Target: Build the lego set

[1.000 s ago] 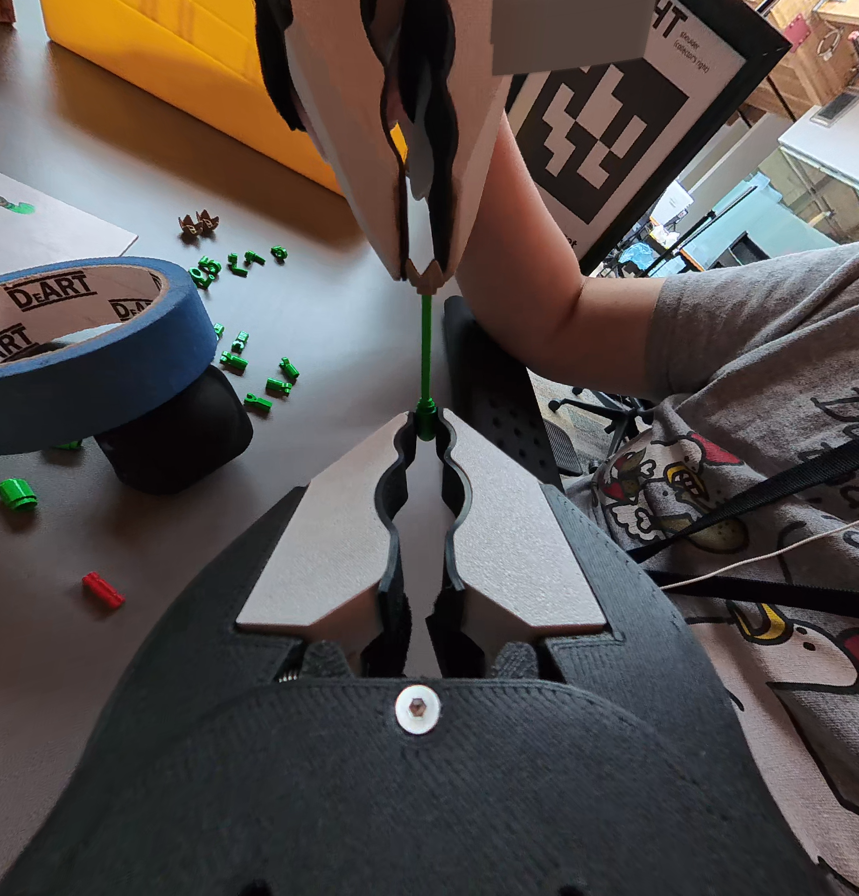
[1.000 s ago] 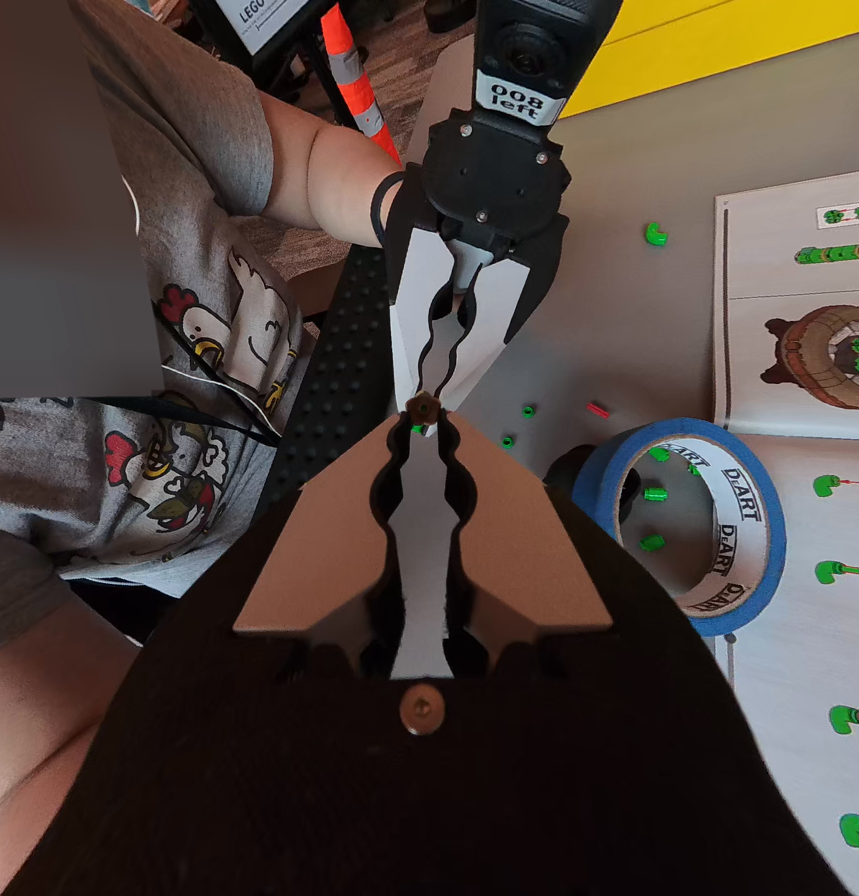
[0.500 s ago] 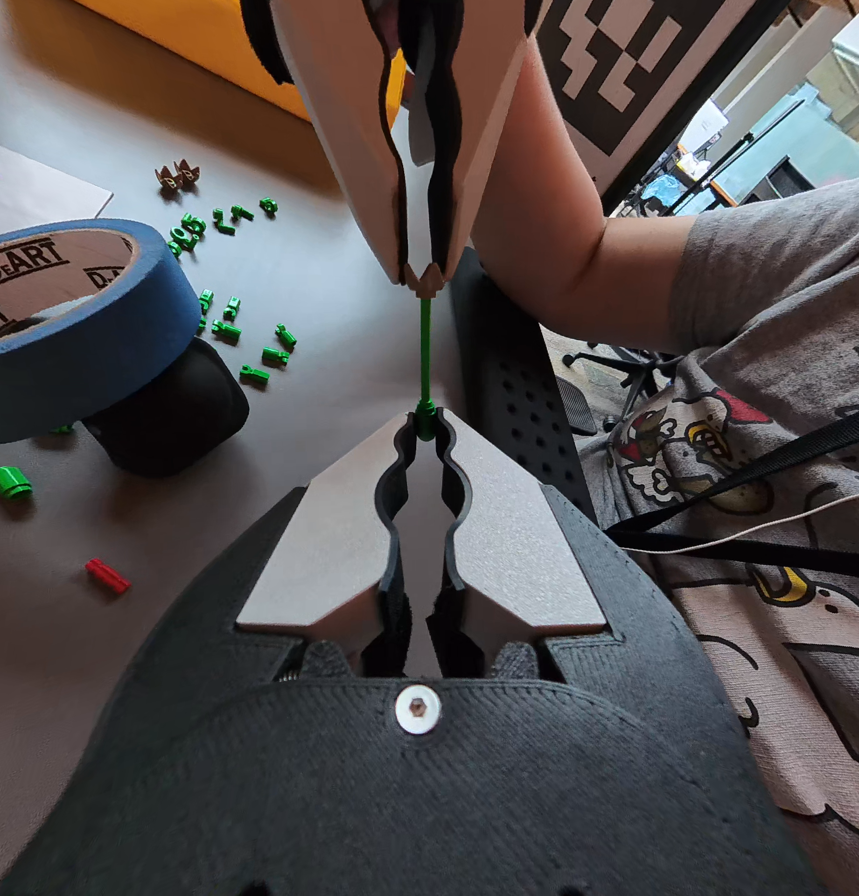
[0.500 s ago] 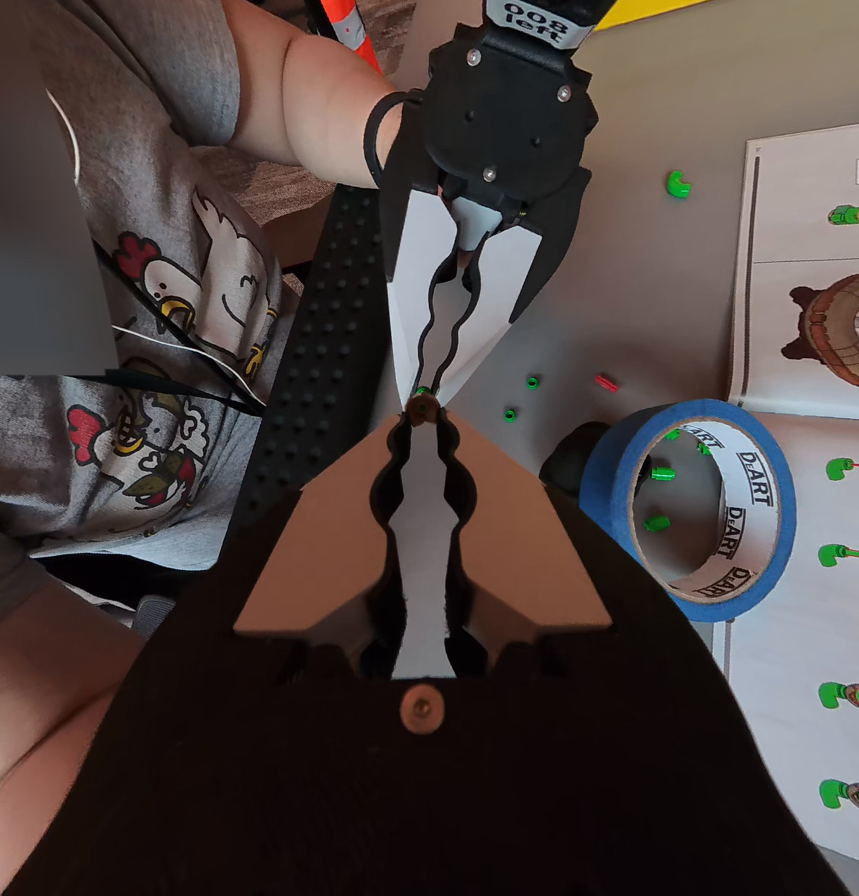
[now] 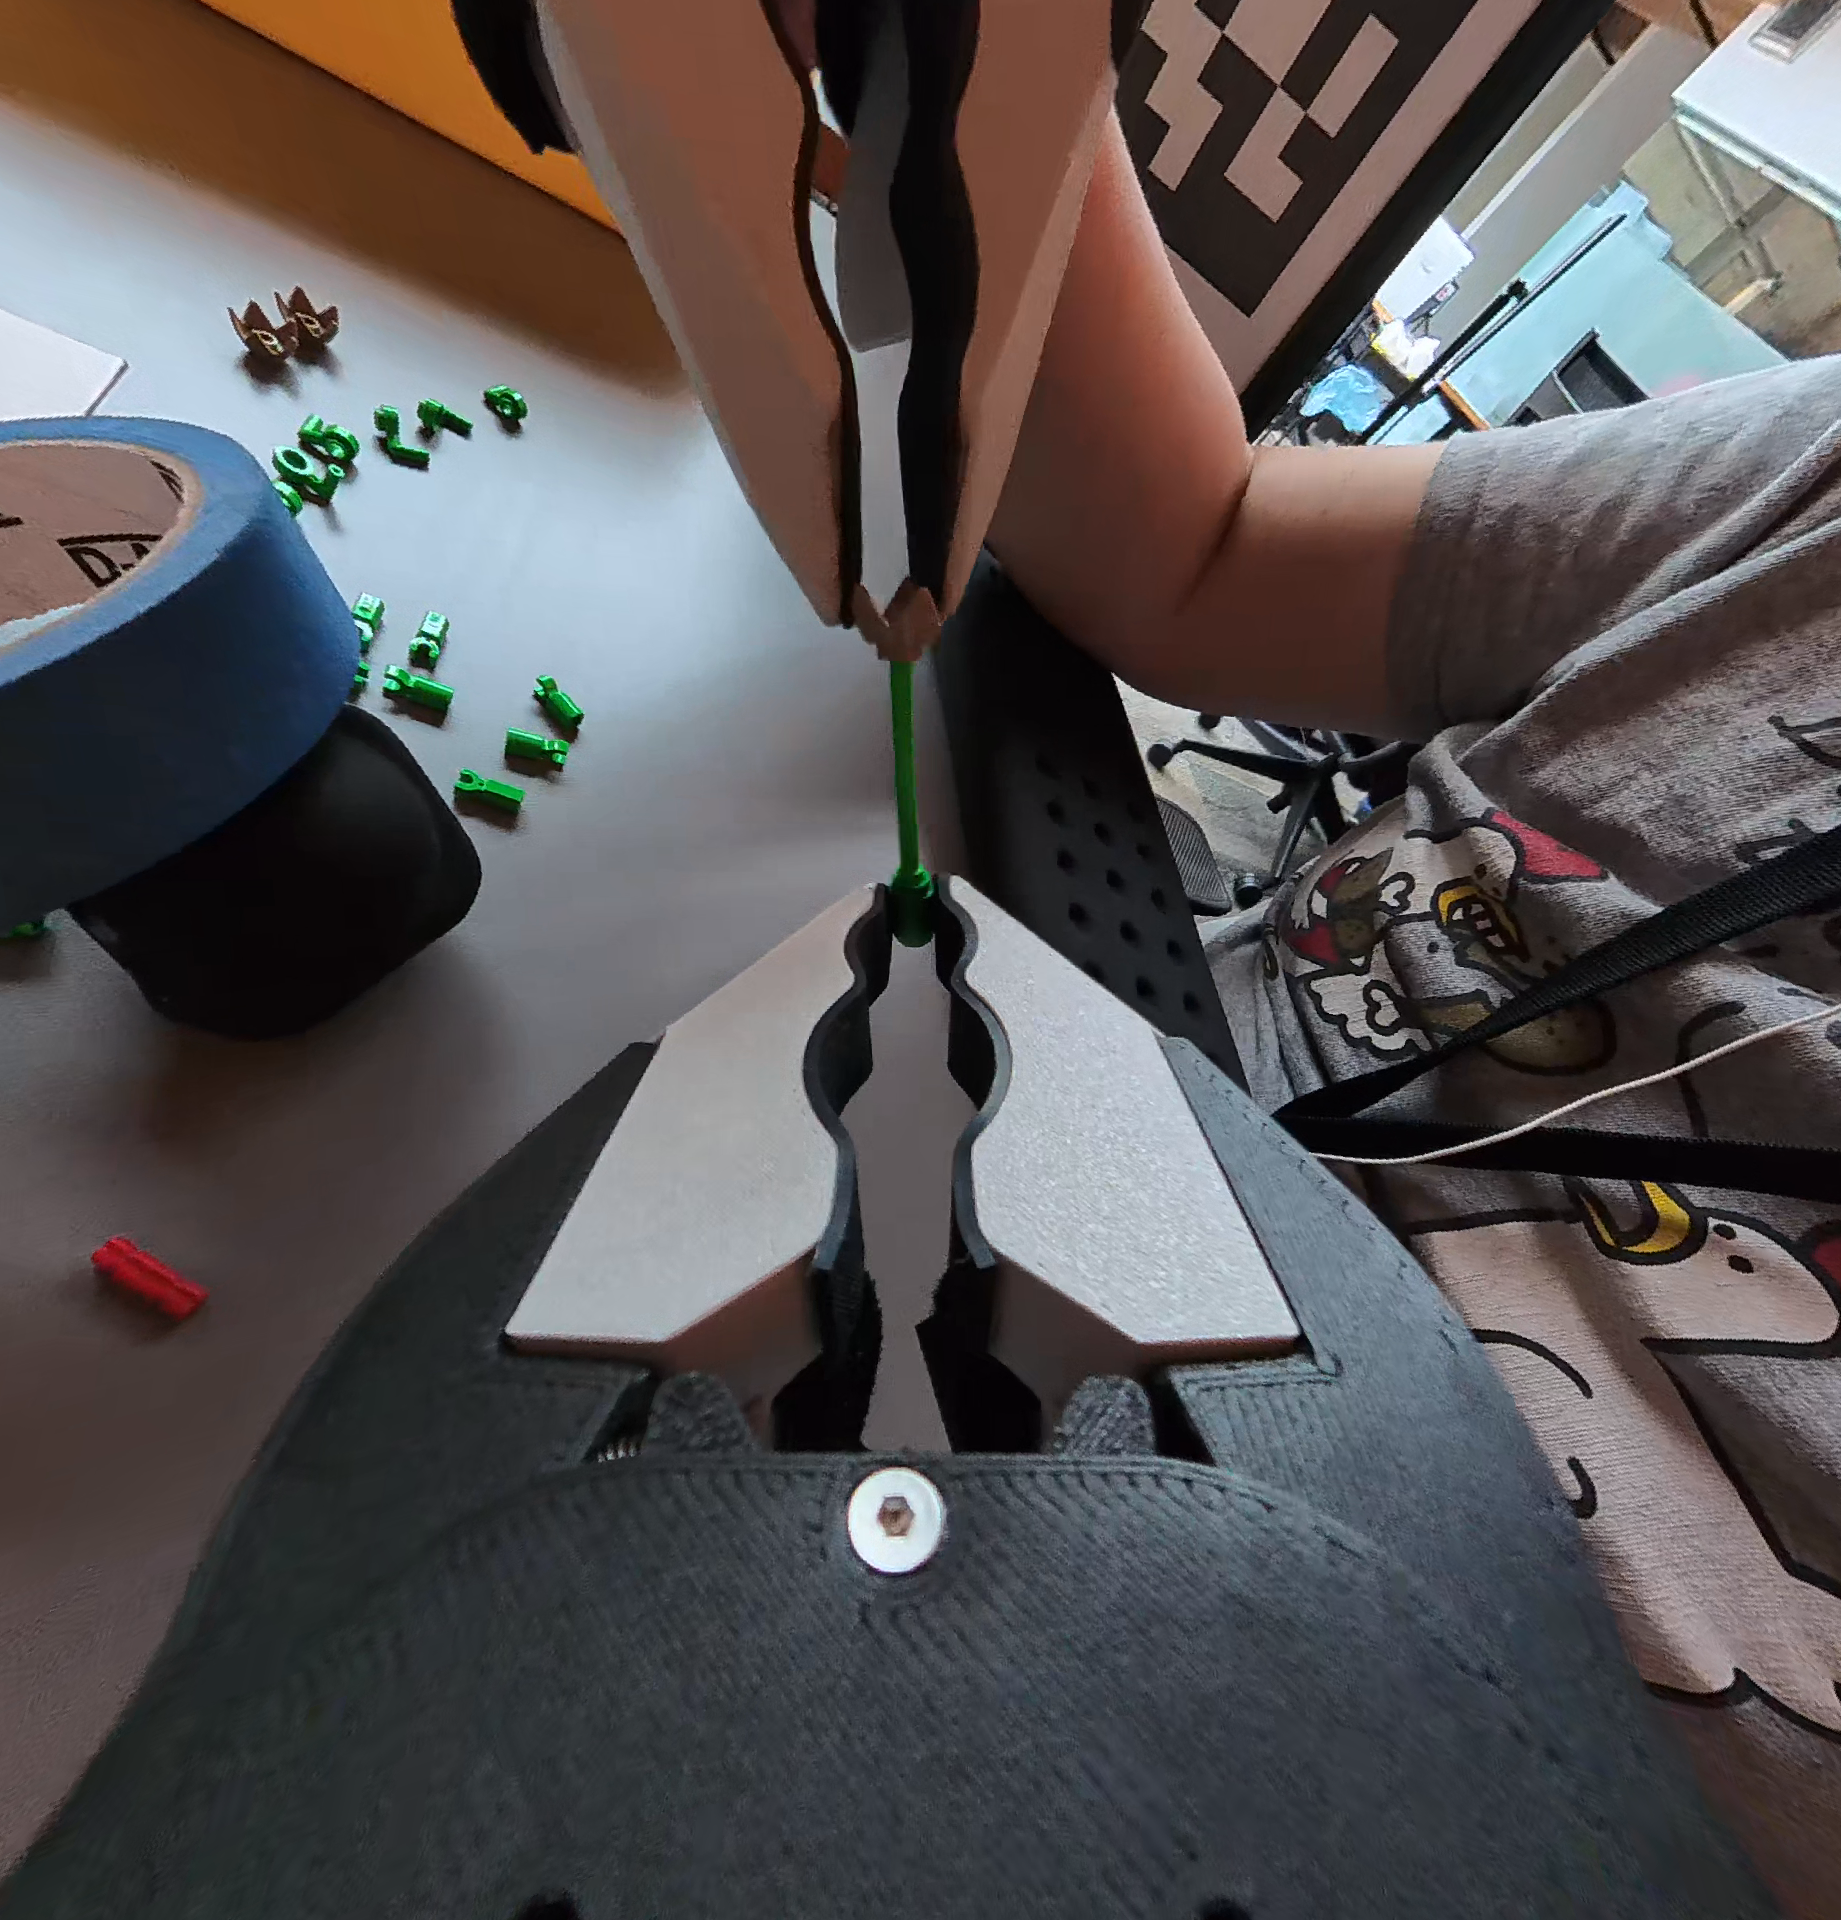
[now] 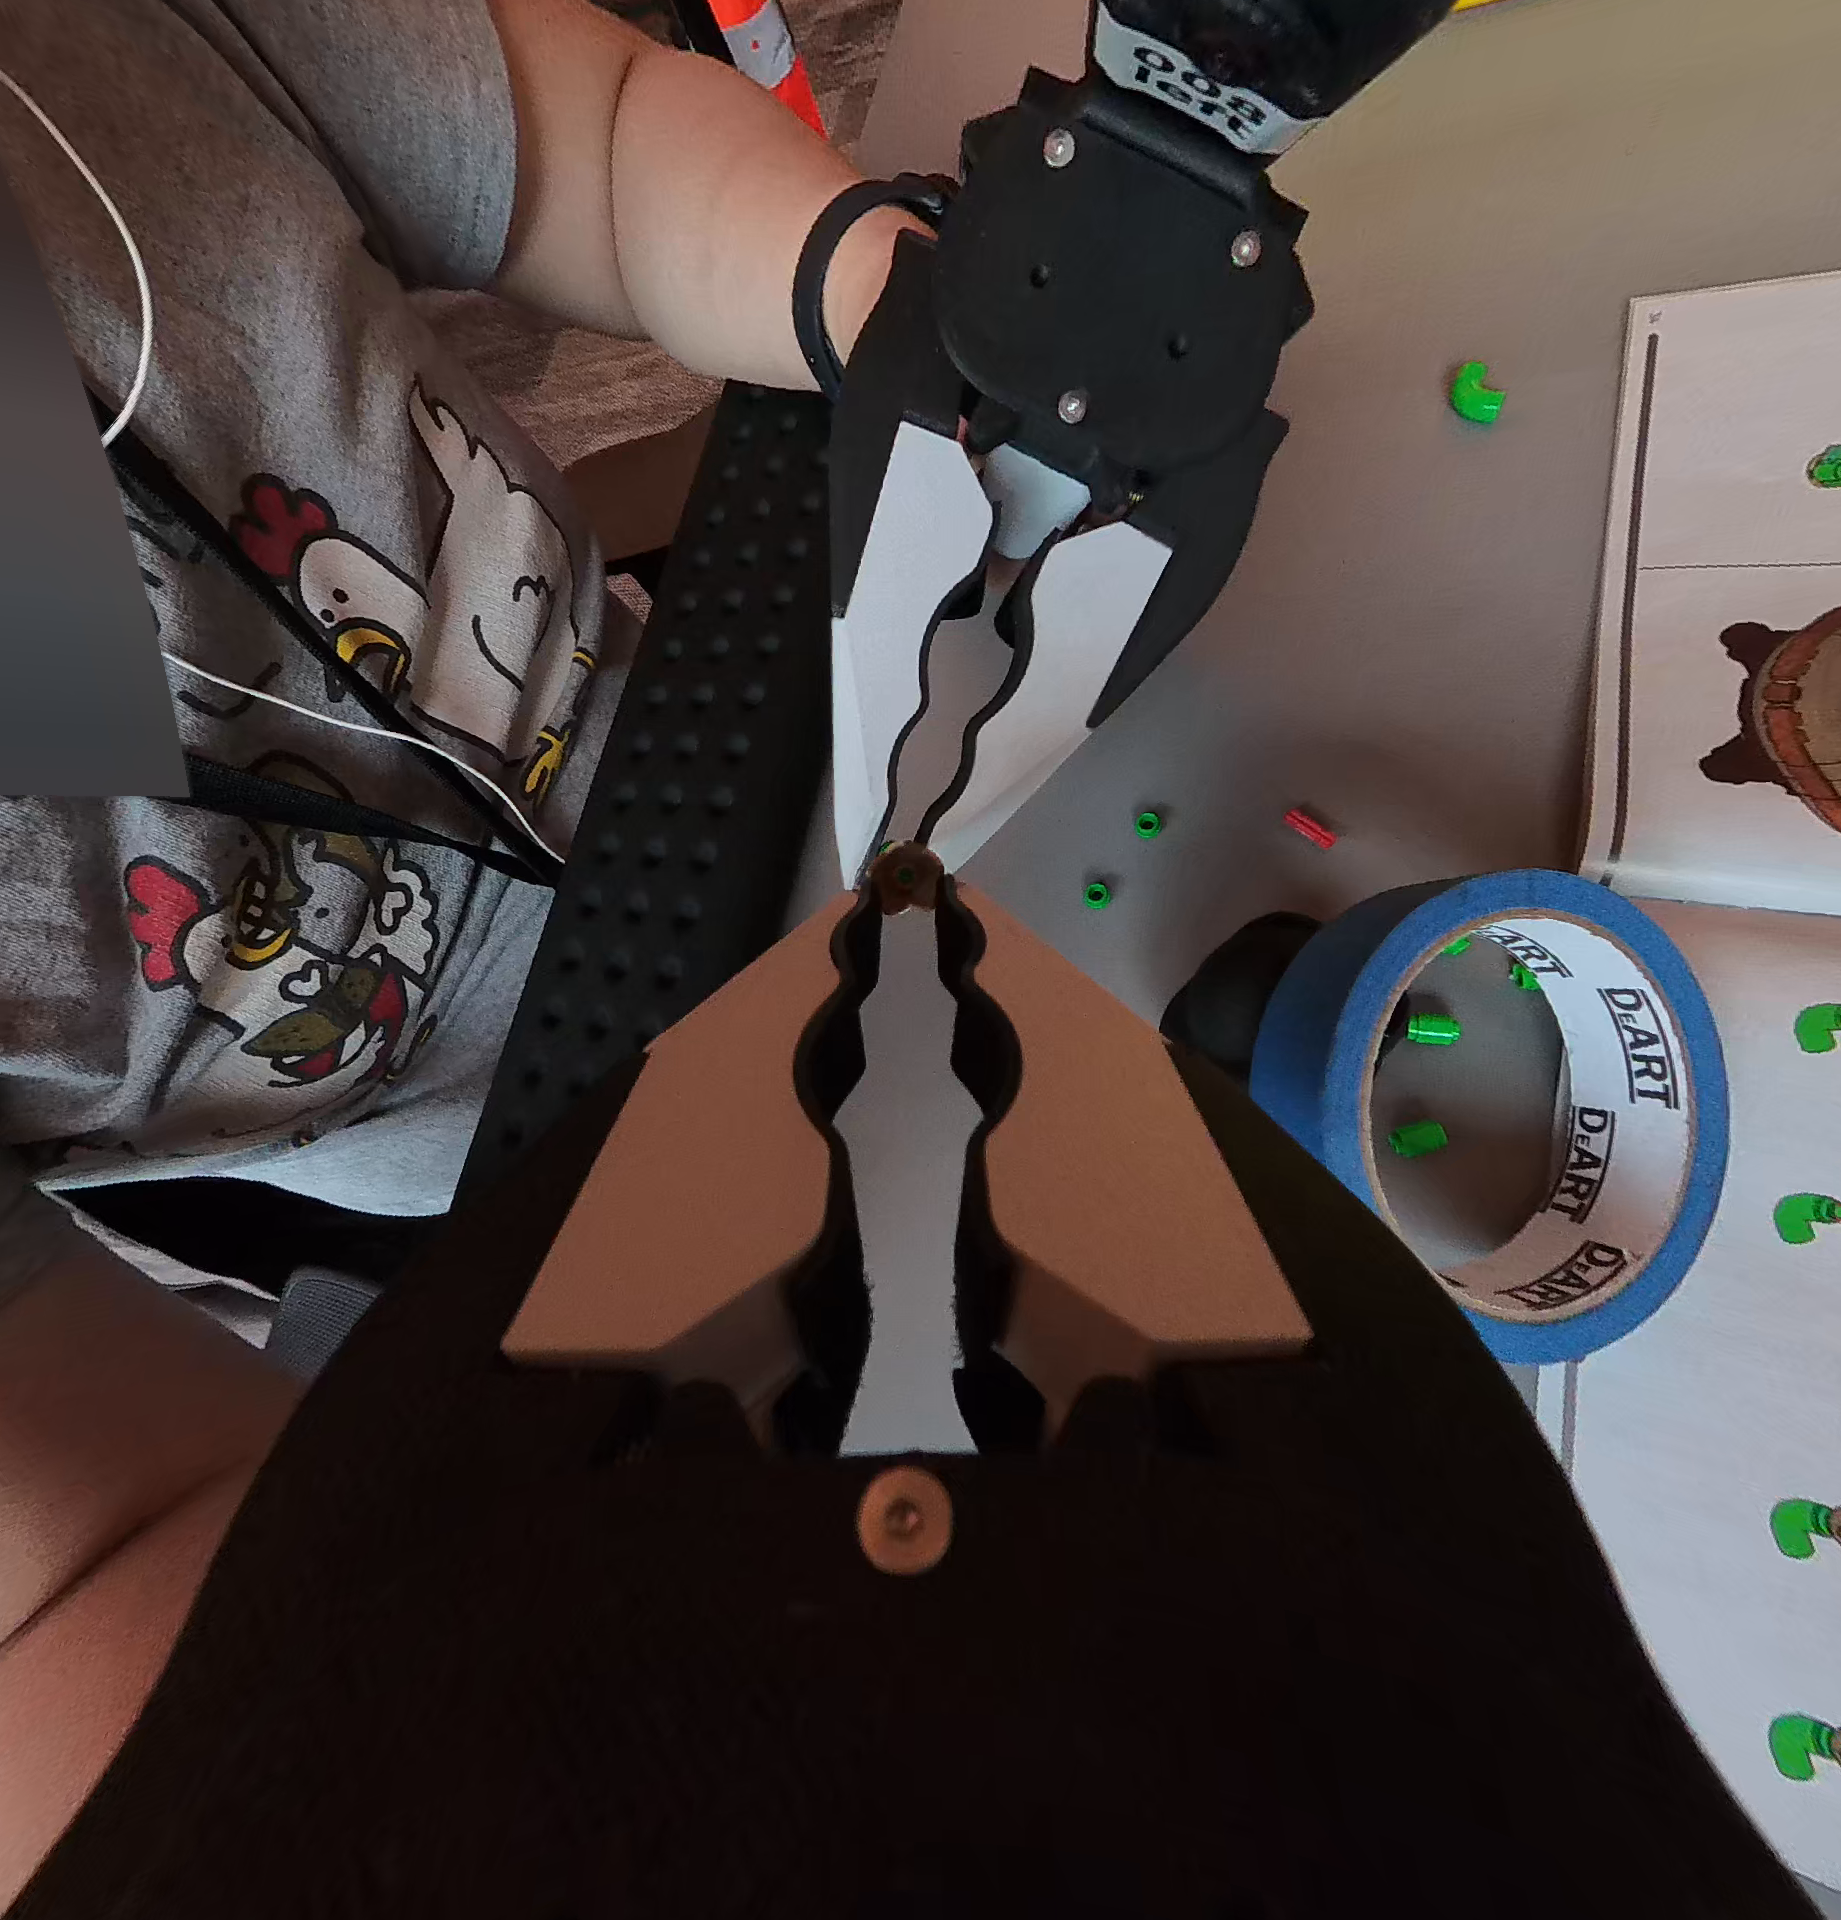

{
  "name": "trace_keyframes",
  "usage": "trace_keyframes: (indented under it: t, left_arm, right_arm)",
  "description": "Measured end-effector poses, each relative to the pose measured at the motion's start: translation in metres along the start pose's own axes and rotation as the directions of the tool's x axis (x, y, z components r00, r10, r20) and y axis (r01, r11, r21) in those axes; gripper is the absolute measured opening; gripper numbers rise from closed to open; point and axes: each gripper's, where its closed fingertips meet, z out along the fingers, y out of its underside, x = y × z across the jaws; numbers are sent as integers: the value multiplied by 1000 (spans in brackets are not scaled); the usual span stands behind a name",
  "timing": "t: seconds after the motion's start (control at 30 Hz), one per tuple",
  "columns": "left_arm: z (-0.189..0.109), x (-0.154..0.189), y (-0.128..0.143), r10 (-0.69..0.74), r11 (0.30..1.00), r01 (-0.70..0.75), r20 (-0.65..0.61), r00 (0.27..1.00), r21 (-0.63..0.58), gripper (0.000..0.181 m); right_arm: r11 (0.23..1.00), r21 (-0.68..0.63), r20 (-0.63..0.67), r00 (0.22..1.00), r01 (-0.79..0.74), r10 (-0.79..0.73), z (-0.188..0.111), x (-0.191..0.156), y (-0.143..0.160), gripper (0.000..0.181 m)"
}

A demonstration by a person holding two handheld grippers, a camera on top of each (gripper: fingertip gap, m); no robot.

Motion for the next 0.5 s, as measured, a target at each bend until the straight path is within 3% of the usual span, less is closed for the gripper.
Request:
trace_keyframes:
  t: [0.27,0.5]
  left_arm:
    - [2,3,-6,-12,999,14,-45,999,52,5]
    - [-2,7,-9,-103,991,113,-120,987,76,5]
  right_arm:
    - [996,84,26,1000,-8,6,0,0,-6,9]
    - [992,126,23,999,-30,28,-2,3,-6,9]
